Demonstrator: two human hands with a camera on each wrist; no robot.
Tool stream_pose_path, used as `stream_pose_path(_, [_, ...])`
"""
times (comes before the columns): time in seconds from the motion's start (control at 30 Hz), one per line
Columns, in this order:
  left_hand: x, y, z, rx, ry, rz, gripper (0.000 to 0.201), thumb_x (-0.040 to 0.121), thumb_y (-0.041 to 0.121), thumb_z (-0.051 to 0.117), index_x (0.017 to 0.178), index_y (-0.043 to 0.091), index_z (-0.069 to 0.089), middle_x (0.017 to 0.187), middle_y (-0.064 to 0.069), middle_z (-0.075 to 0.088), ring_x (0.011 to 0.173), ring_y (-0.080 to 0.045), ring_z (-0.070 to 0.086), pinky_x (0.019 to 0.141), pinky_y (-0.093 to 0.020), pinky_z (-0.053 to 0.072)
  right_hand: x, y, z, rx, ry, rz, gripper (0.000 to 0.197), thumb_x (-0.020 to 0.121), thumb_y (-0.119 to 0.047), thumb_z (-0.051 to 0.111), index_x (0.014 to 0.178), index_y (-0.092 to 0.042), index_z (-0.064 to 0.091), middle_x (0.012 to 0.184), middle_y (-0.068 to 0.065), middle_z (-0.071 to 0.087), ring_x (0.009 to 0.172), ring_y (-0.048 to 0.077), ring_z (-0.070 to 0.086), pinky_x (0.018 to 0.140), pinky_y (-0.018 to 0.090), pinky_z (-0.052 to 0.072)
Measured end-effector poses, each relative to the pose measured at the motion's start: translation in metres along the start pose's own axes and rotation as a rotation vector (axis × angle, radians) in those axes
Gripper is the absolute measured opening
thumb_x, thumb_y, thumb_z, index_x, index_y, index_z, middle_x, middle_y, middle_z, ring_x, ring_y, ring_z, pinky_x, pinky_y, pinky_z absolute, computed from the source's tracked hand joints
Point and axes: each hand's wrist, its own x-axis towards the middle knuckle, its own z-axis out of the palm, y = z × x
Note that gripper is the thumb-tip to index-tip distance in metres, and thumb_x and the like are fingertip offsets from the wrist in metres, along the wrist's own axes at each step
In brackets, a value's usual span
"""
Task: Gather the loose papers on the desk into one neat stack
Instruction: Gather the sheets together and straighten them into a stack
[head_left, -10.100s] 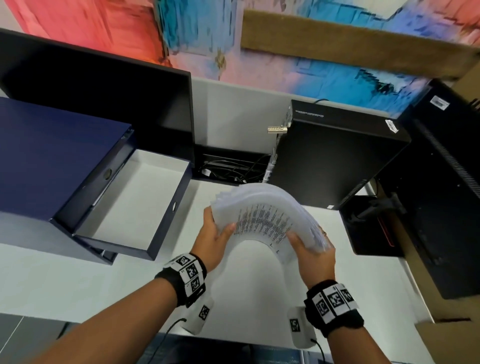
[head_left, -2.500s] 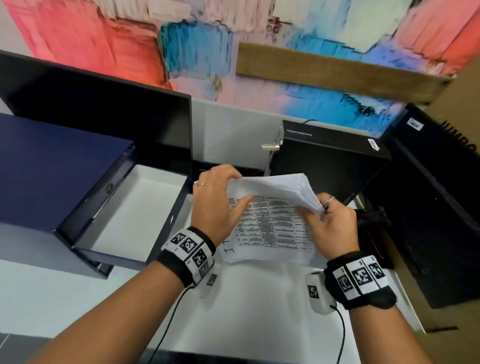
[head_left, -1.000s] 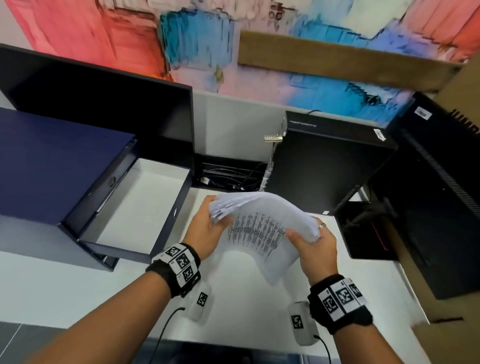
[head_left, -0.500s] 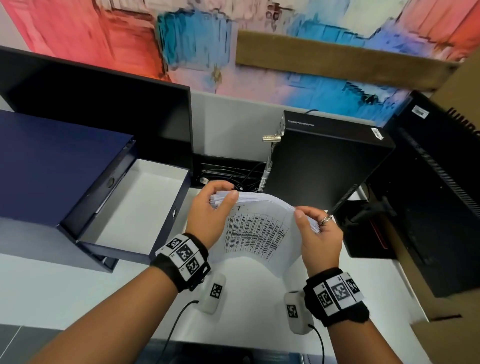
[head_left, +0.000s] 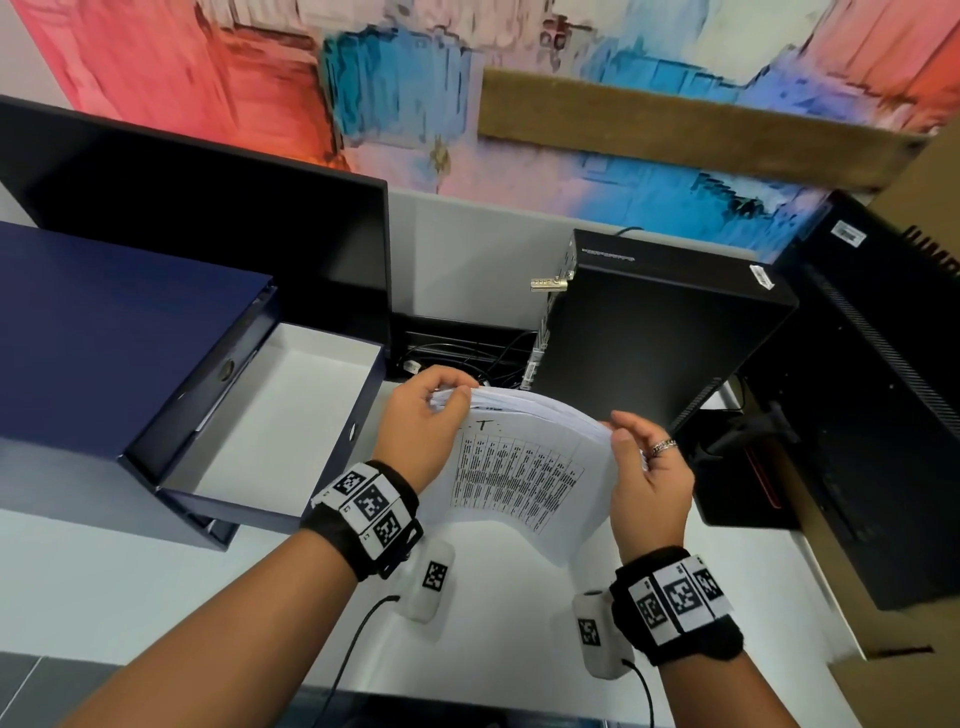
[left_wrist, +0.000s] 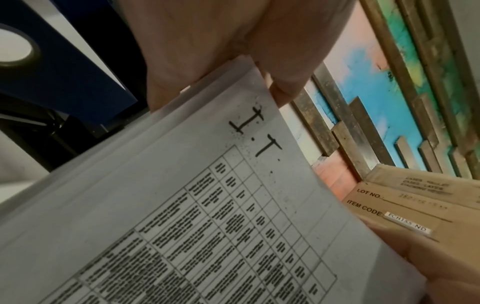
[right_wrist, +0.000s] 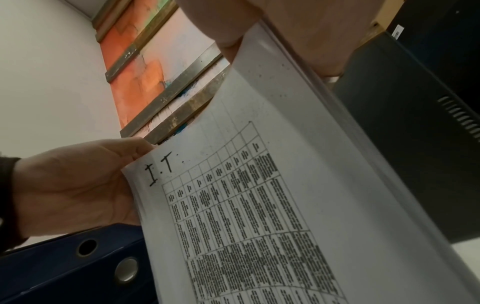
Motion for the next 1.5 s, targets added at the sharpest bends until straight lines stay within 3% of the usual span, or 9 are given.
stream_pose_path(0.27, [0.0, 0.001, 0.006, 0.019, 0.042, -0.042, 0.014, 0.092, 0.009, 0.054, 0.087, 0.016, 0.065, 0.094, 0.009, 0.071, 0.087, -0.007, 0.065, 0.075, -0.022, 0.051, -0.014, 0.007, -0.005, 0.062, -0.085, 0.057, 0.045, 0.081, -0.006, 0.076, 0.12, -0.019, 0.058, 0.088, -0.018, 0.07, 0.078, -0.008, 0.066, 0.064, 0.01, 0.052])
stream_pose_path(0.4, [0.003, 0.001, 0.008, -0.065, 0.106, -0.088, 0.014, 0.091, 0.009, 0.054, 0.081, 0.016, 0.061, 0.09, 0.006, 0.07, 0.086, -0.008, 0.064, 0.075, -0.023, 0.047, -0.014, 0.009, -0.004, 0.05, -0.058, 0.053, 0.035, 0.085, -0.013, 0.074, 0.117, -0.021, 0.062, 0.094, -0.015, 0.065, 0.081, -0.008, 0.065, 0.068, 0.013, 0.052])
stream_pose_path(0.57, [0.004, 0.0, 0.007, -0.116, 0.081, -0.087, 0.012, 0.09, 0.013, 0.061, 0.1, 0.02, 0.061, 0.094, 0.004, 0.073, 0.09, -0.009, 0.066, 0.078, -0.024, 0.049, -0.006, 0.01, -0.002, 0.019, -0.014, 0.051, 0.013, 0.092, -0.015, 0.066, 0.101, -0.023, 0.069, 0.094, -0.013, 0.066, 0.081, -0.01, 0.062, 0.071, 0.011, 0.048])
stream_pose_path(0.73, [0.0, -0.003, 0.001, -0.179, 0.053, -0.038, 0.017, 0.092, 0.017, 0.065, 0.108, 0.021, 0.061, 0.099, 0.002, 0.074, 0.094, -0.007, 0.067, 0.08, -0.019, 0.049, -0.005, 0.011, -0.001, 0.017, 0.005, 0.034, 0.011, 0.095, -0.013, 0.062, 0.104, -0.014, 0.068, 0.093, -0.014, 0.063, 0.078, -0.016, 0.06, 0.065, 0.003, 0.046])
stream_pose_path(0.93, [-0.008, -0.011, -0.003, -0.153, 0.005, -0.015, 0.022, 0.095, 0.018, 0.061, 0.117, 0.017, 0.058, 0.108, 0.005, 0.072, 0.099, -0.008, 0.067, 0.085, -0.026, 0.053, -0.006, 0.016, -0.002, 0.041, 0.008, 0.051, 0.015, 0.093, -0.019, 0.066, 0.108, -0.02, 0.066, 0.097, -0.015, 0.064, 0.081, -0.009, 0.063, 0.066, 0.011, 0.05])
stream_pose_path(1.13, [-0.009, -0.016, -0.011, -0.193, -0.124, -0.003, 0.06, 0.078, 0.017, 0.081, 0.129, 0.018, 0.049, 0.119, 0.002, 0.067, 0.109, -0.011, 0.066, 0.092, -0.027, 0.054, -0.008, 0.019, -0.003, 0.042, -0.051, 0.082, 0.035, 0.078, -0.01, 0.081, 0.107, -0.021, 0.065, 0.097, -0.012, 0.065, 0.079, -0.008, 0.065, 0.068, 0.013, 0.054])
stream_pose_path(1.23, [-0.008, -0.02, -0.013, -0.247, -0.149, -0.025, 0.084, 0.064, 0.005, 0.088, 0.135, 0.015, 0.044, 0.116, 0.0, 0.068, 0.104, -0.008, 0.067, 0.088, -0.019, 0.054, -0.005, 0.025, -0.006, 0.034, -0.066, 0.131, 0.022, 0.077, -0.011, 0.082, 0.091, -0.019, 0.068, 0.086, -0.003, 0.072, 0.075, 0.008, 0.069, 0.073, 0.029, 0.059])
stream_pose_path(1.4, [-0.008, -0.024, -0.01, -0.086, -0.074, -0.041, 0.03, 0.068, 0.008, 0.086, 0.091, 0.018, 0.069, 0.082, 0.007, 0.07, 0.072, 0.004, 0.064, 0.07, -0.014, 0.051, 0.003, 0.023, -0.009, 0.074, -0.074, 0.157, 0.018, 0.074, -0.006, 0.083, 0.077, -0.014, 0.068, 0.07, -0.003, 0.071, 0.062, 0.006, 0.066, 0.059, 0.018, 0.054])
stream_pose_path(1.5, [-0.006, -0.028, -0.008, -0.172, -0.06, -0.077, 0.03, 0.065, 0.007, 0.088, 0.086, 0.018, 0.069, 0.083, 0.006, 0.07, 0.074, 0.0, 0.066, 0.072, -0.017, 0.054, 0.007, 0.023, -0.012, 0.125, -0.061, 0.154, 0.019, 0.071, 0.0, 0.083, 0.077, -0.009, 0.067, 0.065, -0.004, 0.069, 0.057, 0.004, 0.064, 0.055, 0.017, 0.052])
